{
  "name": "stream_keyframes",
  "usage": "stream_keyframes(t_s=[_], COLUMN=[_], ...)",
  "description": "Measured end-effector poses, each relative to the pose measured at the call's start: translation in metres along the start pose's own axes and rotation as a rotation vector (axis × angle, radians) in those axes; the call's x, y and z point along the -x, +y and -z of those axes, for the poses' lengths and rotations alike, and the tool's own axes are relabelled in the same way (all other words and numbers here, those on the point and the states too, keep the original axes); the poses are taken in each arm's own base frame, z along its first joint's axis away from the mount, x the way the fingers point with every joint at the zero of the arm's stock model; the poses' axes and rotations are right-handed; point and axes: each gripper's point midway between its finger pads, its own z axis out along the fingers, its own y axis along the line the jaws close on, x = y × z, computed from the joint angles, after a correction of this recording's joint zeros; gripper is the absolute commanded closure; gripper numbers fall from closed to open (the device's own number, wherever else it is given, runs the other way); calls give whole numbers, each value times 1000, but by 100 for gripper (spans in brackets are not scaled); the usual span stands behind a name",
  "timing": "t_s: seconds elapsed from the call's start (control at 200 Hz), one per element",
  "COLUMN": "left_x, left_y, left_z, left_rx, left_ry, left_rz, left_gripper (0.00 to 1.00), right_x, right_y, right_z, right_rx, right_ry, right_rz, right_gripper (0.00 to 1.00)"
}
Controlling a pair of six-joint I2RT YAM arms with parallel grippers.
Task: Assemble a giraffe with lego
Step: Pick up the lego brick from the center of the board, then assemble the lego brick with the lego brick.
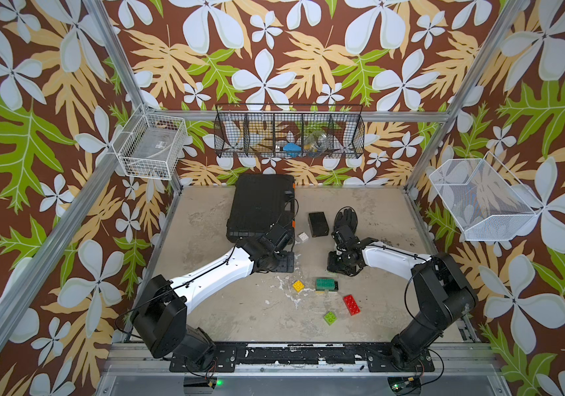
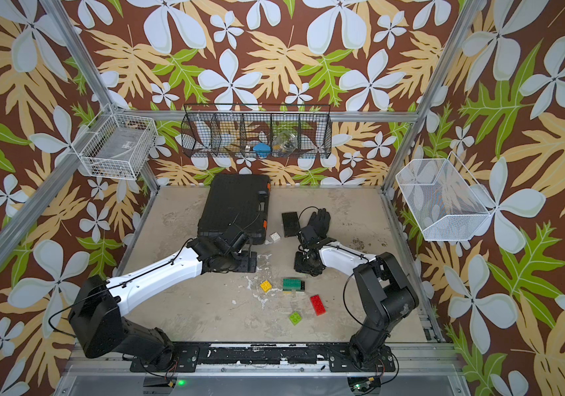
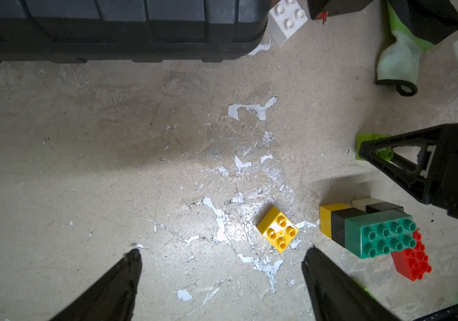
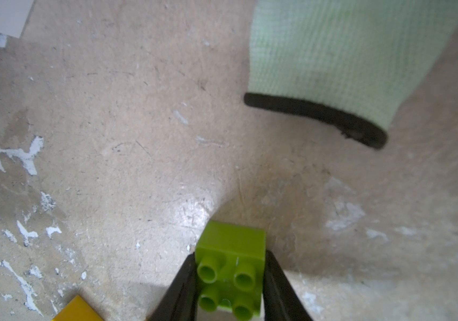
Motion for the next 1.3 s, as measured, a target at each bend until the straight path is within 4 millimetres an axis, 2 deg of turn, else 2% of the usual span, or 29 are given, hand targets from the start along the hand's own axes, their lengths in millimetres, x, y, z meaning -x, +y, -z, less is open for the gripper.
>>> stream_keyframes(t_s=[0.145, 0.345, 0.47, 0.601, 0.776, 0.871, 0.986, 1.081, 1.176, 1.301], left_x=[-2, -9, -8, -7, -5, -6, -8, -10, -8, -6], left_y=[2, 7, 9, 11, 14, 17, 22, 24, 24, 25], left_z=[-1, -5, -5, -6, -6, -6, -4, -2, -1, 2], left_rx=[3, 17, 31, 44, 61, 72, 81, 84, 85, 94], left_ry=[3, 19, 11, 6, -5, -8, -10, -11, -17, -25], left_rz=[7, 7, 9, 9, 12, 14, 21, 34, 41, 57], left_gripper=[6, 7, 7, 7, 7, 7, 7, 7, 7, 7], right_x=[7, 20, 10, -6, -34, -45, -47, -48, -50, -47], right_y=[0, 30, 45, 56, 68, 68, 62, 60, 60, 64], right_z=[20, 73, 99, 117, 116, 117, 117, 108, 98, 97], right_rx=[-14, 32, 48, 70, 100, 102, 81, 55, 46, 59], right_ry=[-42, -143, -150, -130, -28, 8, 22, 57, 92, 75], right_rz=[32, 150, 230, 275, 387, 490, 583, 617, 589, 500], right_gripper=[78, 79, 79, 79, 84, 85, 84, 84, 84, 89])
